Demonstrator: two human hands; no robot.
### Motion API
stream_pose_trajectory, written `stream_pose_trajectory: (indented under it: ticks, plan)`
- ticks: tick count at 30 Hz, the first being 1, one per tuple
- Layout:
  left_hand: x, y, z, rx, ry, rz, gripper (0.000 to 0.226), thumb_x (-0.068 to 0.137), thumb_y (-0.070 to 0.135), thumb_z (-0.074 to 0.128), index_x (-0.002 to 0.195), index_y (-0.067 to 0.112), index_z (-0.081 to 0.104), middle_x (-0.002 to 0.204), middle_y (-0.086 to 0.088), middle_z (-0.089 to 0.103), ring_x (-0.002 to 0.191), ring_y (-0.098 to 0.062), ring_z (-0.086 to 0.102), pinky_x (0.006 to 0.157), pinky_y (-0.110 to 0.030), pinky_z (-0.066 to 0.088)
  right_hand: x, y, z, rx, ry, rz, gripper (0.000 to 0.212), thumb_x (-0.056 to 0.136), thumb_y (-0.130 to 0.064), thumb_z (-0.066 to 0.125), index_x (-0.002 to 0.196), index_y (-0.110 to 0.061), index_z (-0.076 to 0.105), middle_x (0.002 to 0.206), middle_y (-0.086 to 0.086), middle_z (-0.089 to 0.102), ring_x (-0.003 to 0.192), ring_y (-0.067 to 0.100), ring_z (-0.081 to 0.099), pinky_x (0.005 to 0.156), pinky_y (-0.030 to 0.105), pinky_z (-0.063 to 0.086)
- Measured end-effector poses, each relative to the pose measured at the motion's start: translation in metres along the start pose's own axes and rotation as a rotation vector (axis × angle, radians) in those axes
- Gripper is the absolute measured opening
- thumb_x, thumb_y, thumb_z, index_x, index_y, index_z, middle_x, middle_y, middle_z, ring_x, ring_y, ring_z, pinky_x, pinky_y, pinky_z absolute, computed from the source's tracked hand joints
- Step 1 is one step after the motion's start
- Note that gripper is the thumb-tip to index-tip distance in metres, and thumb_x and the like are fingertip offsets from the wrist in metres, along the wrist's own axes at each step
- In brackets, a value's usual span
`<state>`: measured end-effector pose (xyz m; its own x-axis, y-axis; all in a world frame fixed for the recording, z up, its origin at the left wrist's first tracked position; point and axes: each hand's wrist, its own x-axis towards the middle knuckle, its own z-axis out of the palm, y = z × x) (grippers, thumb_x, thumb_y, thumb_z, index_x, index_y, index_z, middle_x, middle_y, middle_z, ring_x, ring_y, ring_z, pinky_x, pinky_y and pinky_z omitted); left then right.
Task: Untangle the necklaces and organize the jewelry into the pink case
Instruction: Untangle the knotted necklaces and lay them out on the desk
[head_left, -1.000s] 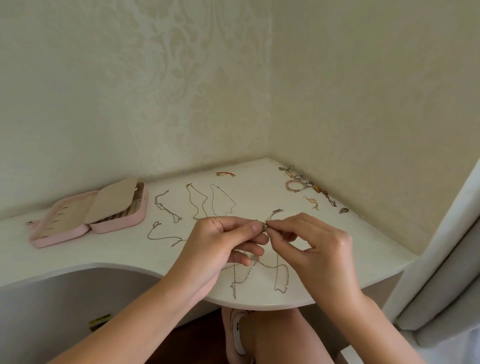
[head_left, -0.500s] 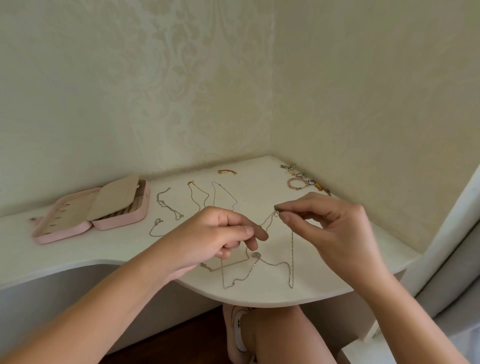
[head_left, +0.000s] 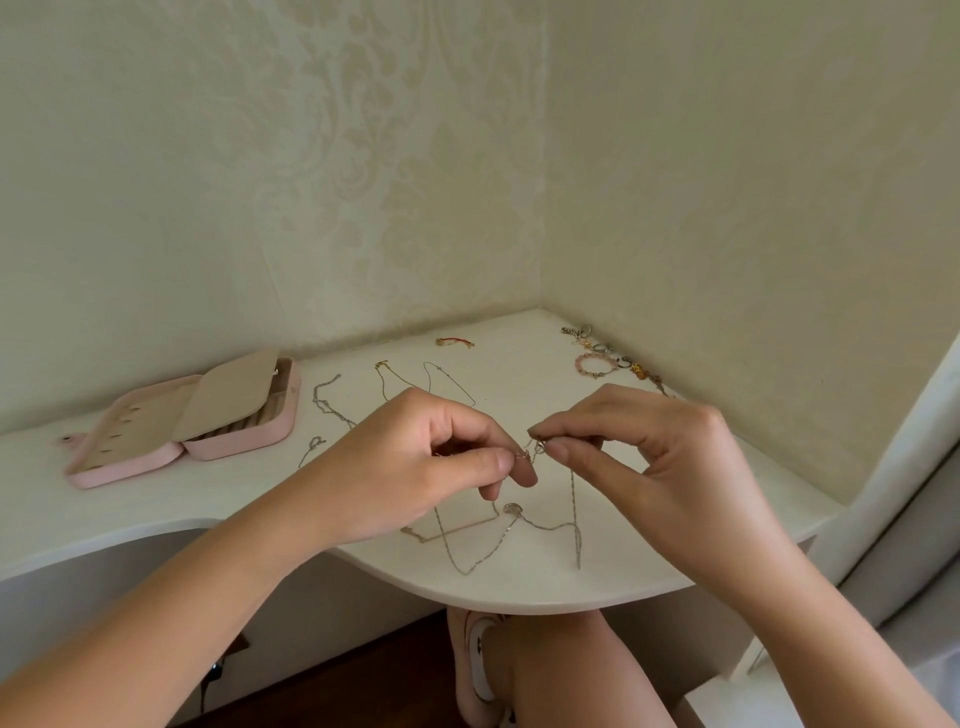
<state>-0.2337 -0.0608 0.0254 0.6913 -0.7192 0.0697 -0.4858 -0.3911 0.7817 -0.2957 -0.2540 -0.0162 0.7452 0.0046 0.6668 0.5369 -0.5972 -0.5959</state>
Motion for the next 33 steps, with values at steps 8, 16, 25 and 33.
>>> stream_pose_trajectory:
  ticks: [8, 16, 25, 33]
  plan:
    - [-0.003, 0.005, 0.003, 0.038, 0.061, 0.028, 0.018, 0.087, 0.021, 0.065, 0.082, 0.034, 0.077, 0.061, 0.009, 0.064, 0.056, -0.029, 0.044, 0.053, -0.029, 0.033, 0.0, -0.006, -0.002, -0.15, -0.011, -0.124, 0.012, 0.084, -0.021, 0.067, 0.088, -0.021, 0.077, 0.077, -0.011, 0.068, 0.071, 0.003, 0.063, 0.058, 0.025, 0.046]
    - [-0.005, 0.009, 0.005, 0.064, 0.109, 0.031, 0.017, 0.083, 0.022, 0.065, 0.078, 0.031, 0.078, 0.058, 0.009, 0.064, 0.046, -0.005, 0.04, 0.046, -0.016, 0.03, 0.001, -0.01, -0.003, -0.222, 0.001, -0.178, 0.012, 0.082, -0.015, 0.067, 0.085, -0.02, 0.077, 0.076, -0.01, 0.067, 0.067, 0.004, 0.06, 0.056, 0.016, 0.043]
    - [-0.006, 0.011, 0.008, 0.109, 0.162, 0.055, 0.02, 0.083, 0.019, 0.067, 0.077, 0.035, 0.077, 0.061, 0.01, 0.067, 0.048, -0.018, 0.041, 0.047, -0.028, 0.032, 0.0, -0.011, -0.002, -0.332, 0.033, -0.261, 0.012, 0.084, -0.011, 0.065, 0.087, -0.015, 0.076, 0.078, -0.004, 0.066, 0.07, 0.008, 0.058, 0.064, 0.011, 0.042]
    - [-0.007, 0.011, 0.009, 0.176, 0.198, 0.118, 0.017, 0.081, 0.016, 0.067, 0.078, 0.029, 0.078, 0.063, 0.021, 0.065, 0.045, -0.006, 0.043, 0.045, -0.019, 0.032, 0.001, -0.013, 0.001, -0.383, 0.062, -0.3, 0.018, 0.086, -0.013, 0.057, 0.086, -0.014, 0.075, 0.076, -0.002, 0.064, 0.067, 0.012, 0.058, 0.062, 0.015, 0.041]
